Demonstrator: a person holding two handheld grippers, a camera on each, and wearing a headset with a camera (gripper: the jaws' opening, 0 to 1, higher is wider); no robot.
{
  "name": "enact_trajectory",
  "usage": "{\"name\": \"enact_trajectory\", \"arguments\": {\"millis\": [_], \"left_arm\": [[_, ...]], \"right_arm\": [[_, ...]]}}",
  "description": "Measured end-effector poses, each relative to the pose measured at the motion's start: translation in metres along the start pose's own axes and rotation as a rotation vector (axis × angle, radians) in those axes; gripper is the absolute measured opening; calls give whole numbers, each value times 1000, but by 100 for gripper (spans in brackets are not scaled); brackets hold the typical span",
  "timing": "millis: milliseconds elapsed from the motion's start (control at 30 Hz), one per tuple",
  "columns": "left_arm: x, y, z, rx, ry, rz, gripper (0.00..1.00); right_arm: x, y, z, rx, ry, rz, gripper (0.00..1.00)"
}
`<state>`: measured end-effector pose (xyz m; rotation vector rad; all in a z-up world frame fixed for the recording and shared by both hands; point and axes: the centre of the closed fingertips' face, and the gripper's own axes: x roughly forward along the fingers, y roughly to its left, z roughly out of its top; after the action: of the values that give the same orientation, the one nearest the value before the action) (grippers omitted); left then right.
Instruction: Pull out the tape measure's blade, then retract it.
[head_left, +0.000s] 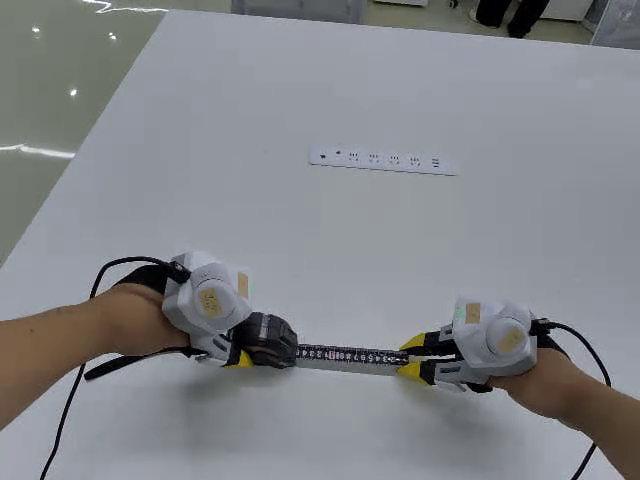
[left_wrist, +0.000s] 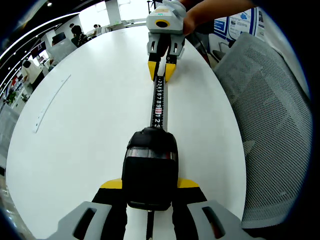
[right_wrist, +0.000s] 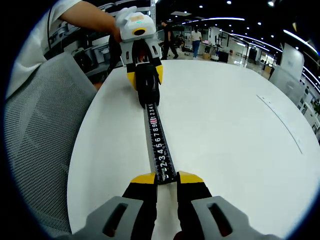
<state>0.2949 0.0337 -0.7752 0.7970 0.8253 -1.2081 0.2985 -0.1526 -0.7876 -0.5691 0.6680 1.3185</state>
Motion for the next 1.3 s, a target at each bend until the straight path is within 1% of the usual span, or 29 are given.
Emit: {"name": "enact_trajectory", "arguments": {"millis": [367,1300], "left_arm": [[0,0,1,2,-1,0,31],[1,-1,2,-1,-1,1,31]], "right_arm": [[-9,-2,-11,10,13,-7,10],[-25,-9,-29,10,41,-15,10]]}}
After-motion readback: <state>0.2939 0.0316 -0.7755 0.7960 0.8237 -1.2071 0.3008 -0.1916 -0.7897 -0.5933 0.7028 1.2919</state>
